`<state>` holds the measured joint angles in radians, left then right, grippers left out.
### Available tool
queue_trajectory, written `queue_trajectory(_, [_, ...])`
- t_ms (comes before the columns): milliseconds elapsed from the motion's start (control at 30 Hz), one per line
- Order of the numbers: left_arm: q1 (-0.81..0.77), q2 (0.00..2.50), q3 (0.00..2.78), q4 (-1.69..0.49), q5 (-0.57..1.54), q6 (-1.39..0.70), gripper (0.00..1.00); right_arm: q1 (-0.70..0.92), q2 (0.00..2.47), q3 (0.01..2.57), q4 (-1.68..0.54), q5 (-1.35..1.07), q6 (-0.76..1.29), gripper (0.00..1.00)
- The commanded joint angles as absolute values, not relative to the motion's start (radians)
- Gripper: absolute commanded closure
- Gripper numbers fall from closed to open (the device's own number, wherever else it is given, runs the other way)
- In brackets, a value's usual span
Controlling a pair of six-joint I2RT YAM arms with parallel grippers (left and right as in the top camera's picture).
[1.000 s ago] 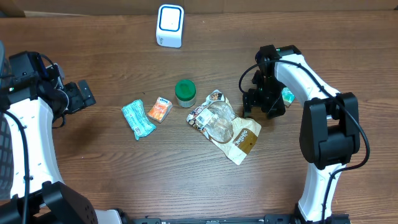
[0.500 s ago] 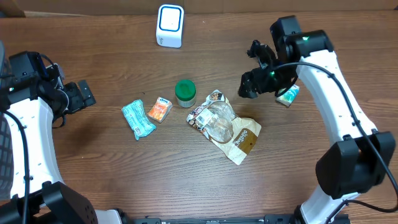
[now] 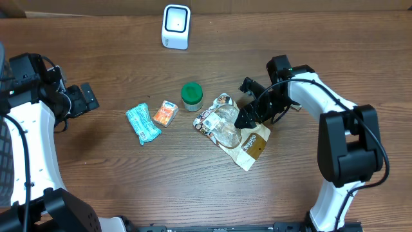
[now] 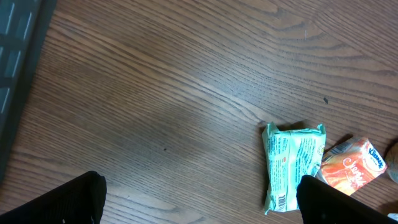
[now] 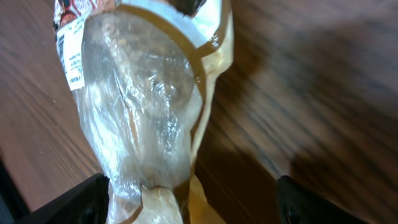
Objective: Scan the item barcode
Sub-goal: 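Move the right gripper left and grasp the PanTree bag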
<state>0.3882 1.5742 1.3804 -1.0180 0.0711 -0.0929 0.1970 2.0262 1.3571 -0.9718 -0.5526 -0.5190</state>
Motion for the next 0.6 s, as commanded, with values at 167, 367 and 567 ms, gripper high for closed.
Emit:
queue_trajectory(167, [0.392, 1.577, 1.396, -1.017, 0.068, -0.066, 0.00, 0.197, 2.092, 1.343, -0.985, -0.657, -0.558, 0.18])
queue_trajectory(367, [0.392, 1.577, 1.396, -1.017, 0.068, -0.066, 0.00, 0.197, 2.092, 1.283, -0.927, -0.657, -0.500, 0.29])
queue_trajectory(567, [0.392, 1.577, 1.396, -1.017, 0.068, -0.067, 0.00, 0.197, 2.091, 1.262, -0.859, -0.661, -0.334, 0.82])
